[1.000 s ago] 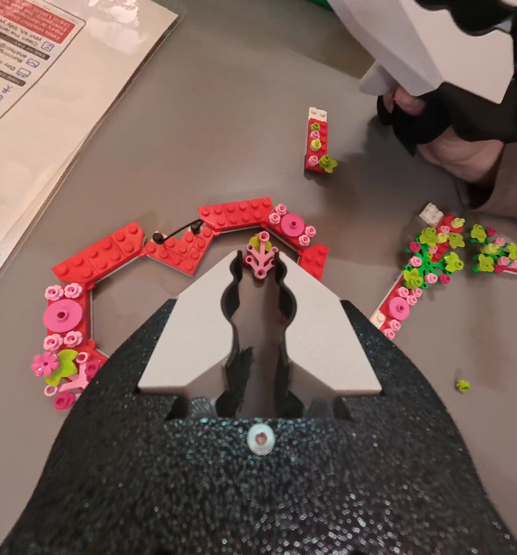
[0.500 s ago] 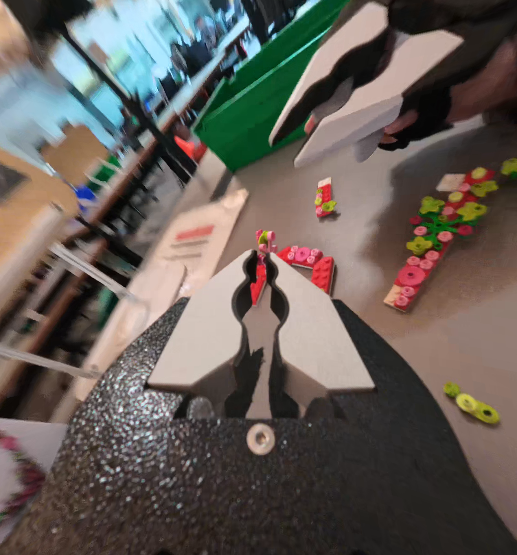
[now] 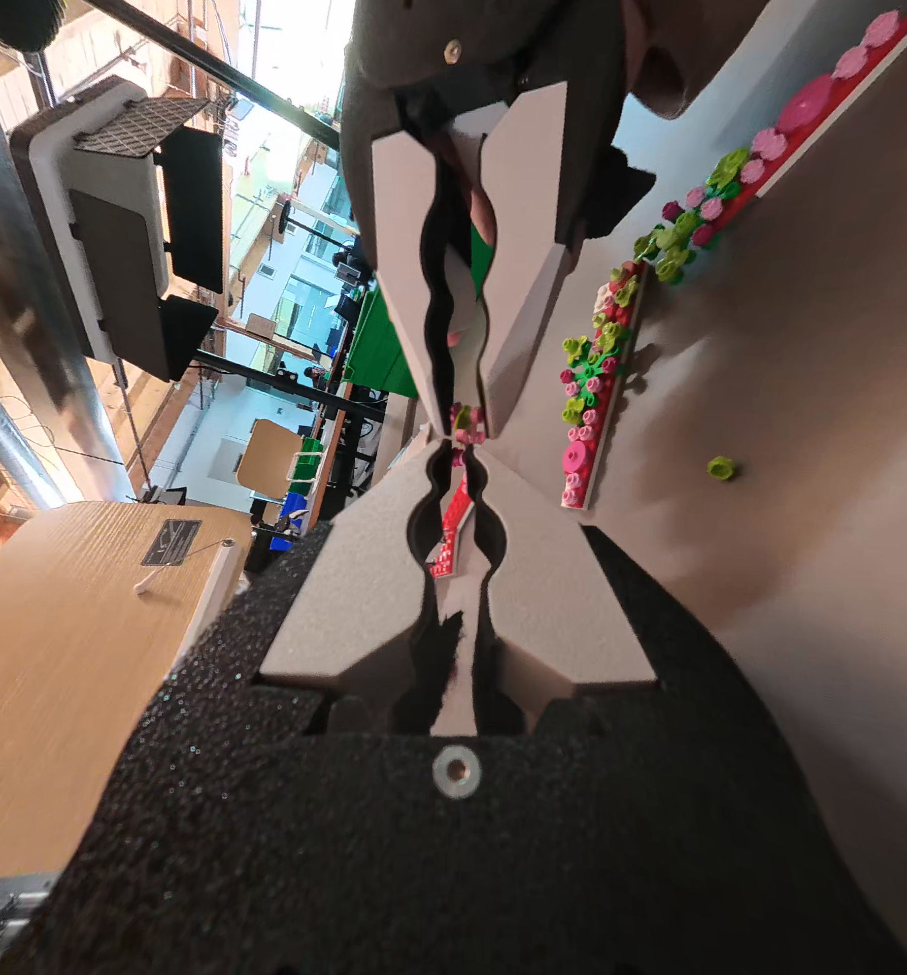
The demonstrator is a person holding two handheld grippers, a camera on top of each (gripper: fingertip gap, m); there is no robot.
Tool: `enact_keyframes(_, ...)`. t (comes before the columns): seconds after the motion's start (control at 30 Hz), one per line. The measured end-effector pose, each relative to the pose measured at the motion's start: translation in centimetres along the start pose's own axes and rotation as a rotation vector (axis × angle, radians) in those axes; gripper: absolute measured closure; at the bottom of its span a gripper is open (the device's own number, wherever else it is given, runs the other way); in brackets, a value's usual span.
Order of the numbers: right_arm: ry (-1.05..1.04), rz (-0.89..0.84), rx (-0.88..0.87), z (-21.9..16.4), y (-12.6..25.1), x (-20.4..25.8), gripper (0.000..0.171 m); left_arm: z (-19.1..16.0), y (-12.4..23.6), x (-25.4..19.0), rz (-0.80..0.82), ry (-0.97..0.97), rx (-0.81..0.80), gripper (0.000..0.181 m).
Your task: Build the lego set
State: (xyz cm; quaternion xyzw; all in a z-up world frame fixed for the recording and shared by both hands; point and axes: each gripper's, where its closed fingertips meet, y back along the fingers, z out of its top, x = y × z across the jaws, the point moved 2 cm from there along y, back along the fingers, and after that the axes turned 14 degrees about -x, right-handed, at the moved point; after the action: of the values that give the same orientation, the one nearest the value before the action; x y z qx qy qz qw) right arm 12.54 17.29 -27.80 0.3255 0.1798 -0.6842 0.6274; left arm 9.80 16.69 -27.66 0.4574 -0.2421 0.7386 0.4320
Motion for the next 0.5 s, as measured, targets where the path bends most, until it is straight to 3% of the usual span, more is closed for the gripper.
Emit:
enact_keyframes(0.33,0.079,0.000,0.047,-0.3,0.1,0.2,0.161,0.0,-0.1,-0.5,-0.017,0.047,-0.028,0.179)
enact_keyframes(0.37,0.082,0.000,0.052,-0.3,0.1,0.1,0.161,-0.1,0.0,-0.3,-0.004,0.119,-0.035,0.171)
enact_keyframes(0.4,0.088,-0.006,0.058,-0.3,0.2,0.0,0.161,-0.5,0.2,0.2,0.009,0.199,-0.017,0.149)
enact_keyframes(0.5,0.111,-0.033,0.086,-0.5,0.7,-0.4,0.162,-3.7,0.9,1.7,0.027,0.488,0.111,0.136)
